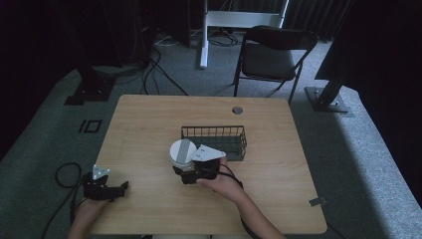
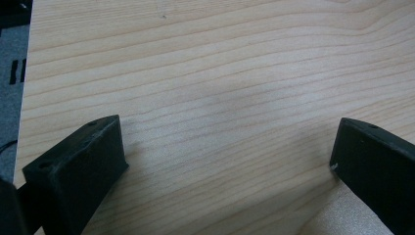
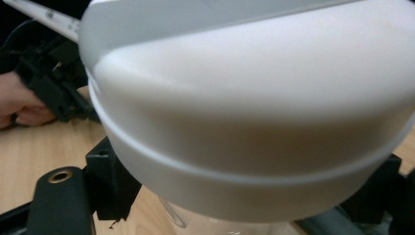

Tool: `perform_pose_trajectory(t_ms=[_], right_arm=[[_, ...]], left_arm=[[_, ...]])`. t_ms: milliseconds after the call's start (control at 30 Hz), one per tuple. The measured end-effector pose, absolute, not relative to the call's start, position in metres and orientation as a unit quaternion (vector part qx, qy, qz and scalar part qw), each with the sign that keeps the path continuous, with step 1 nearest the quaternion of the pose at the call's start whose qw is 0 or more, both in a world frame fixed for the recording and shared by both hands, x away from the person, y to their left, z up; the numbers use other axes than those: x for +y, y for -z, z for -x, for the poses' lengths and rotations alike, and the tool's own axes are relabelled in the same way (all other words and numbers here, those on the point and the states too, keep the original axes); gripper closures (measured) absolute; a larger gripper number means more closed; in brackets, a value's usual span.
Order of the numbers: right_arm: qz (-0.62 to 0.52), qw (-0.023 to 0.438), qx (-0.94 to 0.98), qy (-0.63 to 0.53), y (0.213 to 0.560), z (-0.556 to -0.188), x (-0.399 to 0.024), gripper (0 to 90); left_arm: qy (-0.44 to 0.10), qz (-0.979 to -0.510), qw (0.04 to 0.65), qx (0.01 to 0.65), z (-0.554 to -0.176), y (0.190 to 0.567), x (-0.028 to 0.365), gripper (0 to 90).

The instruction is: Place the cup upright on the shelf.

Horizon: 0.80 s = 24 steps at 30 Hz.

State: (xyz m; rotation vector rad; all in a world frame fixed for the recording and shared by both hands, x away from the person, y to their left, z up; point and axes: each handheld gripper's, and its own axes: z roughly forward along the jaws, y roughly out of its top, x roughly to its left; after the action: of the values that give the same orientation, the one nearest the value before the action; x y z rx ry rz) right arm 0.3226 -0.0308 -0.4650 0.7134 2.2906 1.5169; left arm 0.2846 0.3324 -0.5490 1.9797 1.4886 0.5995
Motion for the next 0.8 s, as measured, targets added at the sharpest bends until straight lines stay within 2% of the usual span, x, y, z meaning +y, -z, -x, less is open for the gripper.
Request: perform_pose_trajectory(t_ms=[600,800], right_arm=[[-0.291,0.205,0.772,-0.527,0.435,-0.344,-0.051,18.4],[-0.32,0.238,0.755,-0.521,0.427,-0.355,-0.062,18.4]], left_arm=[[-0.225,-0.743,0.292,0.559,-0.285,0.549,0.332,0.1],[-0.225,-0.743,0.292,0.559,-0.285,0.549,0.332,0.1]])
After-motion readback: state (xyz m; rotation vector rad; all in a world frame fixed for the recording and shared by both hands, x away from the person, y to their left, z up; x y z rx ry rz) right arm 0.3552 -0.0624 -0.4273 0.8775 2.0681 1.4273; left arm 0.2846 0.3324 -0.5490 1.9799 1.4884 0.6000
